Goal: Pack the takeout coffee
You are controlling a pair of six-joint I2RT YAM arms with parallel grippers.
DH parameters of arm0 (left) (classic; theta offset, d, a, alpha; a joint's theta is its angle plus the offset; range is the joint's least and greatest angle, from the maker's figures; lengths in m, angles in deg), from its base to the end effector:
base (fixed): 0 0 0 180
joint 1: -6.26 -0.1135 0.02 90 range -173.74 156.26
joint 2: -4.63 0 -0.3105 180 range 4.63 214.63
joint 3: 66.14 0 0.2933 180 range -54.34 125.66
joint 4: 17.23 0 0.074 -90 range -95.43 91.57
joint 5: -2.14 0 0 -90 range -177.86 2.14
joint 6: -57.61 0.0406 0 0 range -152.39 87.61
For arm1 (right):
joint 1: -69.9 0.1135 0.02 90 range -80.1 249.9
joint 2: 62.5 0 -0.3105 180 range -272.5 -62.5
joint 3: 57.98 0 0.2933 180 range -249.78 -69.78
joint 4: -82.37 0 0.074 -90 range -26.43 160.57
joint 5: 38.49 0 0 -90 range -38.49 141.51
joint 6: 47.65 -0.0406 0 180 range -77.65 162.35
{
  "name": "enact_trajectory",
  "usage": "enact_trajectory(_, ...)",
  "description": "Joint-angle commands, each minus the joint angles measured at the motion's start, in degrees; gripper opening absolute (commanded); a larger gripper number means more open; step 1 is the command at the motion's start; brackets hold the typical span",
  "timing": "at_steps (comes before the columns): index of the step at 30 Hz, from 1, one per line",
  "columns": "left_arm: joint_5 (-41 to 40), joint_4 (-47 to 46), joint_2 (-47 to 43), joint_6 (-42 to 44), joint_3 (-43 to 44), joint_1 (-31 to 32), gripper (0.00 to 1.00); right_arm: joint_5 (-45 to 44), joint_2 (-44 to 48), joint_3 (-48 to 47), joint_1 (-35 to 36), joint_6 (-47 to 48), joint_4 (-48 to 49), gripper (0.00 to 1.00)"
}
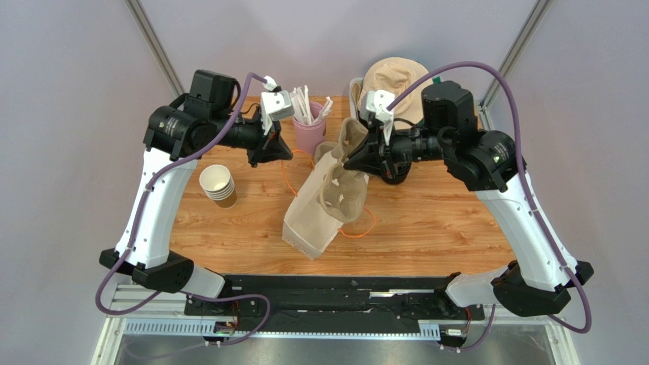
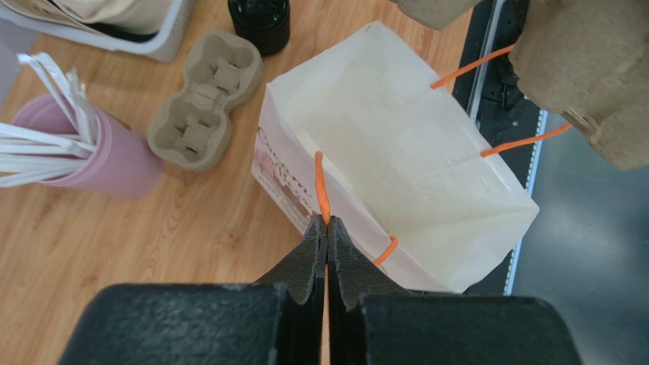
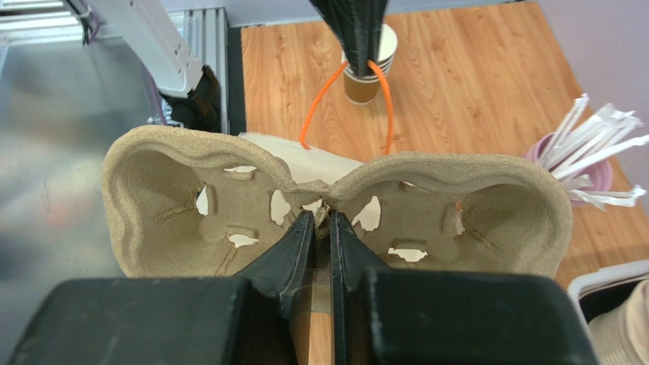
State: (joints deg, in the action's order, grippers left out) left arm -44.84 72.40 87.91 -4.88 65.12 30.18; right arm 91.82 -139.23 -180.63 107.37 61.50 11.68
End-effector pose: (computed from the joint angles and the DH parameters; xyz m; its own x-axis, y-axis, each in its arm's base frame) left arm 0.2241 -0.1297 0.5709 -0.1866 0.4522 -0.8722 0.9568 0.2850 -0.0570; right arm 0.1809 0.1718 0.5824 -0.0090 -0.3221 -0.9467 -0.9877 0.1505 -0.0418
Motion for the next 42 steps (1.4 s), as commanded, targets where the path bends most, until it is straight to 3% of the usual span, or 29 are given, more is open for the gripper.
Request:
enact_trajectory(1,-0.21,5.34,-2.07,1.67,-4.05,0.16,0.0,-3.4,-0.88,2.3,2.95,3.0,-0.79,0.11)
enact_trajectory(7,-2.86,1.11,-3.39,-0.35,-9.24,0.16,0.01,-9.01,-3.6,5.37,7.34,-1.74,1.14,0.1)
enact_trajectory(14,-3.47,-0.74,-4.97,-1.05,-11.7,0.16,0.02,-10.7,-6.5,7.22,7.53,-9.84,3.17,0.08)
enact_trajectory(30,-5.05,-4.08,-6.38,-2.37,-14.69,0.16,0.02,-9.82,-10.72,6.34,9.46,-6.41,-1.4,0.08)
enact_trajectory(42,-6.73,-5.84,-7.08,-3.16,-16.19,0.07,0.02,-15.09,-9.4,8.54,12.01,-3.6,-0.26,0.08)
